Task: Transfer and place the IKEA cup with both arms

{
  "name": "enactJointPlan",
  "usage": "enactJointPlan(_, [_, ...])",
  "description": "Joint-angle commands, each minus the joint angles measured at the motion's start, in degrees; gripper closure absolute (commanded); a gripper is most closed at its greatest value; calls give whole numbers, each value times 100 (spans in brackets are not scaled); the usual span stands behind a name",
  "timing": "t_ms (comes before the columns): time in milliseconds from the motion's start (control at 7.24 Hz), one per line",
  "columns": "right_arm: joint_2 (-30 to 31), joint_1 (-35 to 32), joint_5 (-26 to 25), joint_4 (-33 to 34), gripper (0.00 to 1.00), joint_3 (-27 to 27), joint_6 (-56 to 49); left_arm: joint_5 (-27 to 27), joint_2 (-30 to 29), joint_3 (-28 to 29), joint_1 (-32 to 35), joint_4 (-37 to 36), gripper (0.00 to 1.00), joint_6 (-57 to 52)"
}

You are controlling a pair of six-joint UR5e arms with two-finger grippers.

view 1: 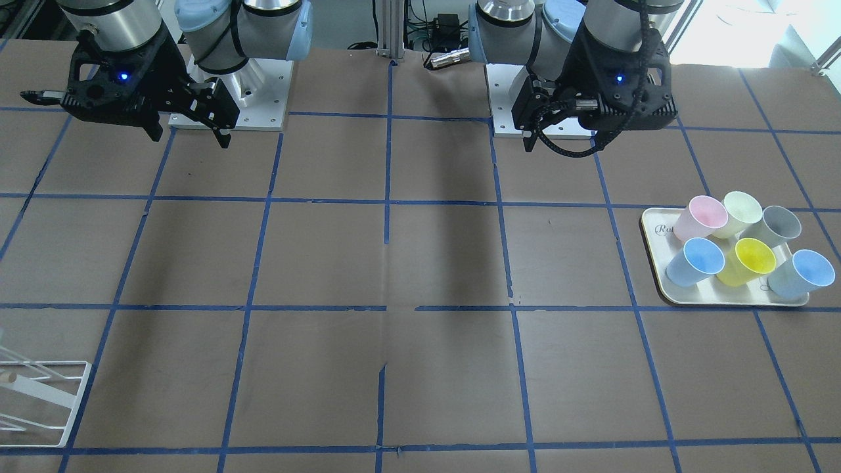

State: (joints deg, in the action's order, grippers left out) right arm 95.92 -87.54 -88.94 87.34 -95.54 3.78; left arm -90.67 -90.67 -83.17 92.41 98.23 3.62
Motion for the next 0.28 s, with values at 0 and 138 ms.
enactJointPlan(0, [6, 0, 17, 2, 0, 1, 0, -12, 6, 55, -21, -58, 0, -387])
enactJointPlan(138, [-11, 0, 17, 2, 0, 35, 0, -12, -3, 72, -22, -206, 0, -318])
